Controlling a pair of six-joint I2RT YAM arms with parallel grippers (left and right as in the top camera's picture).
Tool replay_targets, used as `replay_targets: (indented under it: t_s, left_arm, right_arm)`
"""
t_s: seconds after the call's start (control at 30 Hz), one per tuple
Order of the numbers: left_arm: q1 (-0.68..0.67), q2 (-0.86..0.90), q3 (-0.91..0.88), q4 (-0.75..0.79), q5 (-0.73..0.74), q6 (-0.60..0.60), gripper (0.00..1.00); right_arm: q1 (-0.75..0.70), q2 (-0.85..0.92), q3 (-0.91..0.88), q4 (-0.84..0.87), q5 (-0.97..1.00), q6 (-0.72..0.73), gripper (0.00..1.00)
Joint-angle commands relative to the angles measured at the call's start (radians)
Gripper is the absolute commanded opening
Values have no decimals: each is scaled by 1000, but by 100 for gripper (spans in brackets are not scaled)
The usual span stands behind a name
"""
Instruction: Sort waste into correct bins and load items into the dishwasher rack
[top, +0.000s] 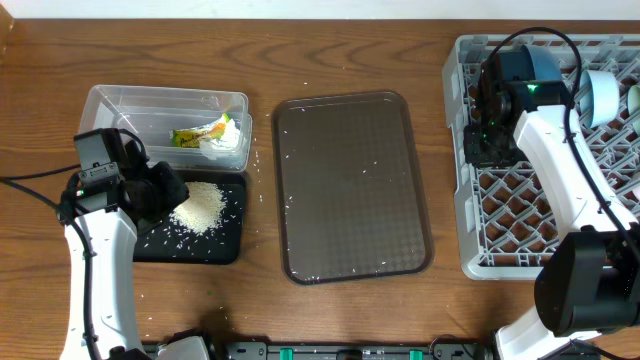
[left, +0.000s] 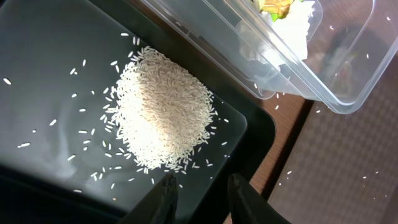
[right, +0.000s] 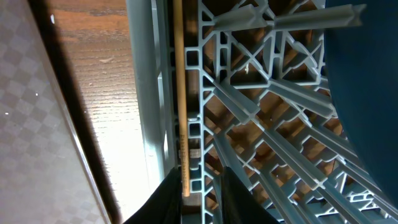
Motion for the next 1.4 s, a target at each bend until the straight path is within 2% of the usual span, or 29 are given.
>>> replay_targets:
  t_s: [0.0, 0.1, 0.13, 0.23, 0.33, 0.37, 0.43, 0.53, 0.63, 0.7, 0.87, 1.0, 1.07, 1.2, 1.37]
  left_arm:
    - [-3, -8, -5, 0, 5, 6, 31]
    - [-3, -8, -5, 0, 9, 6, 31]
    - [-5, -8, -5, 0, 14, 12, 35]
    - [-37, -9, -4, 0, 16, 52, 37]
    - [-107, -9, -2, 1, 12, 100, 46]
    - [-137, -9, -1, 1, 11, 124, 47]
    - [-196, -9, 2, 1, 5, 159, 51]
    - [-272, -9, 3, 0, 5, 191, 63]
    - [-301, -9, 6, -22, 5, 203, 77]
    - [-297, -9, 14, -71, -6, 202, 80]
    - [-261, -20, 24, -155, -40, 202, 80]
    - [-256, -86, 21, -164, -41, 220, 80]
    - [-256, -148, 12, -157, -42, 245, 80]
    - [-256, -301, -23, -140, -114, 250, 82]
    - [-256, -531, -100, -98, -153, 250, 84]
  right_arm:
    - [-11, 4, 0, 1, -23, -3, 22]
    - [-4, 4, 0, 16, -80, -14, 25]
    - [-1, 3, 0, 24, -97, -14, 26]
    - [16, -10, 0, 56, -130, -19, 32]
    - [32, -40, 2, 114, -154, -29, 40]
    - [34, -53, 2, 142, -172, -29, 50]
    - [29, -79, 2, 210, -221, -29, 64]
    - [5, -114, 2, 305, -311, -28, 76]
    - [-20, -148, 2, 338, -315, -29, 82]
    - [-39, -171, 2, 316, -289, -33, 84]
    - [-90, -226, 1, 235, -228, -44, 90]
    - [-124, -265, -1, 182, -228, -51, 92]
    - [-134, -285, -19, 177, -229, -58, 99]
    - [-135, -373, -169, 274, -230, -57, 99]
    - [-135, -597, -482, 531, -274, -56, 99]
